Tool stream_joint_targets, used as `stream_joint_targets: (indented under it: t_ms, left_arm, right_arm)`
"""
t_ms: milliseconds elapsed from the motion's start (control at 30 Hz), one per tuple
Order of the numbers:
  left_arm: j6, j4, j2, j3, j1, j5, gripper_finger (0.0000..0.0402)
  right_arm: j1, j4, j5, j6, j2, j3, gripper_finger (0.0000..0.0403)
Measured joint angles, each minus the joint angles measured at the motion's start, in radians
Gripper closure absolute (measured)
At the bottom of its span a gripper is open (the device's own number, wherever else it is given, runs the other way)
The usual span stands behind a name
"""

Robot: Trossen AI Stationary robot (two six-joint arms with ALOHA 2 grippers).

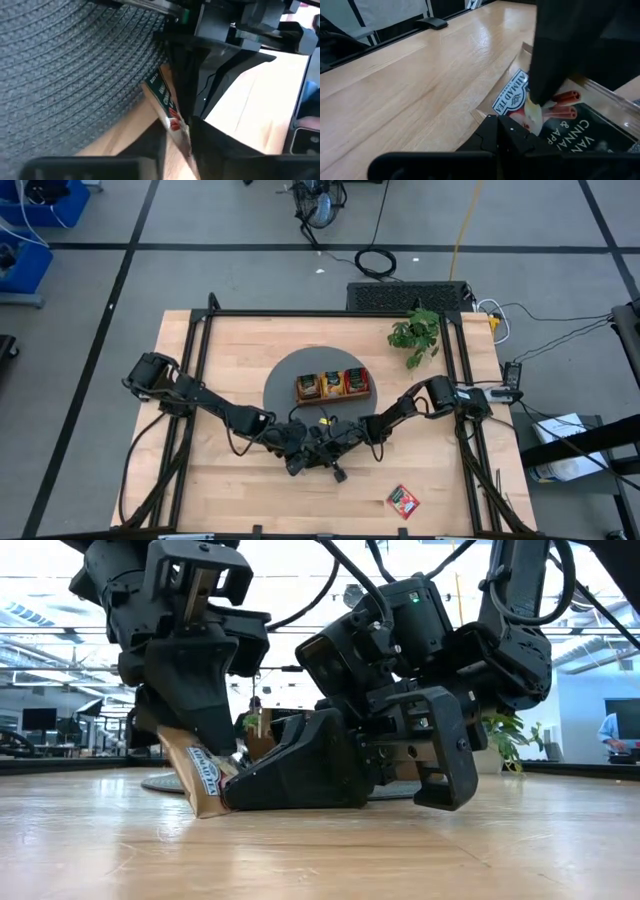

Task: Pick & Place Tea
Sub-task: Put the light brown tea sachet into the left section of the wooden organizer

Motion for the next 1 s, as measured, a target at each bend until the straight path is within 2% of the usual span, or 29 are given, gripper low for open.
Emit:
stream_joint_targets:
  t_ms: [200, 400, 633, 833, 933, 1000]
  left_arm:
    - [0.085, 0.003, 0.0, 0.001, 0.0, -0.031, 0.0393]
    - [0.122, 0.005, 0.0, 0.002, -0.031, -0.04, 0.0389]
    - [0.141, -0.005, -0.001, 0.004, -0.094, -0.117, 0.0395]
    - [0.264, -0.002, -0.026, 0.025, -0.158, -0.301, 0.0397]
    - [0.38, 0.024, -0.039, 0.049, -0.204, -0.46, 0.0398]
    - [0.456, 0.022, -0.04, 0.065, -0.238, -0.577, 0.0398]
  right_arm:
    - [0.005, 0.045, 0.026, 0.006, -0.001, -0.003, 0.0403]
    - [0.028, 0.028, 0.034, 0.007, -0.087, -0.029, 0.0403]
    - [0.042, 0.005, 0.059, -0.012, -0.332, -0.126, 0.0403]
    - [0.1, 0.025, 0.055, 0.043, -0.577, -0.241, 0.0403]
    - [0.145, 0.03, 0.066, 0.053, -0.67, -0.292, 0.0402]
    - [0.175, 0.029, 0.122, 0.055, -0.718, -0.321, 0.0397]
